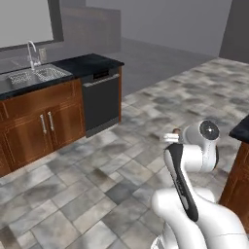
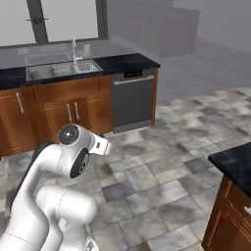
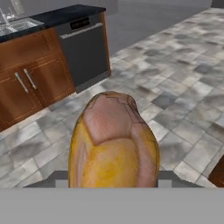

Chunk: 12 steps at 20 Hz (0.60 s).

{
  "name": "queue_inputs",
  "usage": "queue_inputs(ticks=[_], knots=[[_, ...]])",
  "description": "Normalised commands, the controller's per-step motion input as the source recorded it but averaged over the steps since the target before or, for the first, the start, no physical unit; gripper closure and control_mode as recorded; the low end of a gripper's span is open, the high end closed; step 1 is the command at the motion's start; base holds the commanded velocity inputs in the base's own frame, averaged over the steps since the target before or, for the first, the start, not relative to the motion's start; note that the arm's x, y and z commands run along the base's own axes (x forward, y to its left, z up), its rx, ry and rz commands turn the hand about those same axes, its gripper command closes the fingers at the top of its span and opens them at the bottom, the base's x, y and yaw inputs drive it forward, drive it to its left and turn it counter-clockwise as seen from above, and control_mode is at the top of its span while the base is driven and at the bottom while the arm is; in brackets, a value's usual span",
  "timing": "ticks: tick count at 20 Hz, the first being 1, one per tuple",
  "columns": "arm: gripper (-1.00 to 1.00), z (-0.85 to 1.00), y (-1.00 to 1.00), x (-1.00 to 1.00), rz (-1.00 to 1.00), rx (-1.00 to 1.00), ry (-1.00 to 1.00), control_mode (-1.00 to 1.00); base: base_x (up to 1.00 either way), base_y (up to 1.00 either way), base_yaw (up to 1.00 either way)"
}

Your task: Take the chicken drumsticks from the pan and place one on each plate on the dining counter.

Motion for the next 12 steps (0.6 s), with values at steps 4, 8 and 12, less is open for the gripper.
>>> queue_inputs(ticks=[4,8,12], knots=[[1.00,0.00,0.00,0.00,0.00,0.00,0.00,1.00,0.99,0.31,-0.22],[1.00,0.00,0.00,0.00,0.00,0.00,0.00,1.00,0.82,0.35,-0.54],[1.00,0.00,0.00,0.00,0.00,0.00,0.00,1.00,0.64,0.40,-0.75]])
